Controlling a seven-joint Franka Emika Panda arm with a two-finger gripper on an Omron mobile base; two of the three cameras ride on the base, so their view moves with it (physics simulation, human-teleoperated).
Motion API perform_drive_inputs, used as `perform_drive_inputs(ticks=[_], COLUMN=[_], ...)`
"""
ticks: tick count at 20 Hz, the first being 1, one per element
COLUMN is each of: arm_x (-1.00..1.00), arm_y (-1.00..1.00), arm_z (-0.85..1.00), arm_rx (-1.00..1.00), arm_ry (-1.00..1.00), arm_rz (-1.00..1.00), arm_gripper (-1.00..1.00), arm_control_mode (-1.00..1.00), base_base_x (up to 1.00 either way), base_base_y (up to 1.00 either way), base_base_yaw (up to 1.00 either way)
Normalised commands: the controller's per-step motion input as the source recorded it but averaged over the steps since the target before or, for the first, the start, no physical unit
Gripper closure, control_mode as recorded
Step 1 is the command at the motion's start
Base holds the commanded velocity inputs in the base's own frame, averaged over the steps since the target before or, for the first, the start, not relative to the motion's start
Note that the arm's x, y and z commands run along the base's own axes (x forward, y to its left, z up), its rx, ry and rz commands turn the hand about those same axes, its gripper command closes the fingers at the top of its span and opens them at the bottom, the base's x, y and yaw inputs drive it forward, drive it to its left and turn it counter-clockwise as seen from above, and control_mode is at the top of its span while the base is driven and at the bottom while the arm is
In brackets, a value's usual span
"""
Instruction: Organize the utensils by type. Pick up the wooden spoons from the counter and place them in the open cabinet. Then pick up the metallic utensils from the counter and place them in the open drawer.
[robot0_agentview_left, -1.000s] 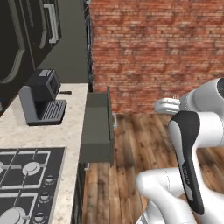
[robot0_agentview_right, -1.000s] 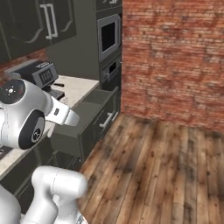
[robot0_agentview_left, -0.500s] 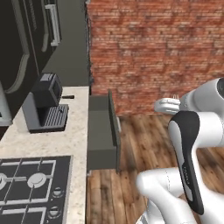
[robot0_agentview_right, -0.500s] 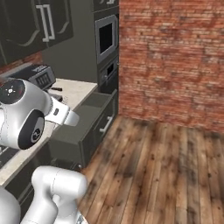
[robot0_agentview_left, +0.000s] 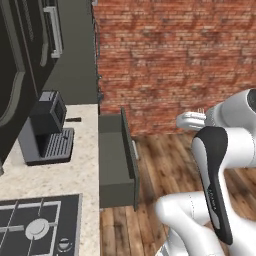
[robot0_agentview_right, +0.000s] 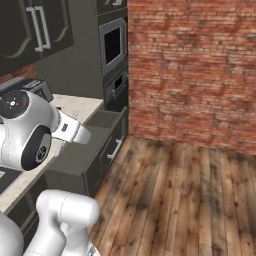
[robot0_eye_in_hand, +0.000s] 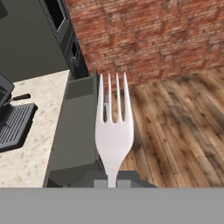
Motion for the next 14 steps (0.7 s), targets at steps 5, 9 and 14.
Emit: perform_drive_inputs(ticks=[5, 9, 14], arm_x=[0.00, 0.00, 0.00], arm_y=[0.00, 0.00, 0.00], arm_z=[0.00, 0.00, 0.00], arm_rx=[0.00, 0.00, 0.00], arm_ry=[0.00, 0.00, 0.00], arm_rz=[0.00, 0.00, 0.00], arm_gripper=[1.00, 1.00, 1.00], arm_control_mode=[1.00, 1.00, 1.00], base_base_x=[0.05, 0.06, 0.13], base_base_y=[0.14, 0.18, 0.37], base_base_yaw=[-0.07, -0.06, -0.03])
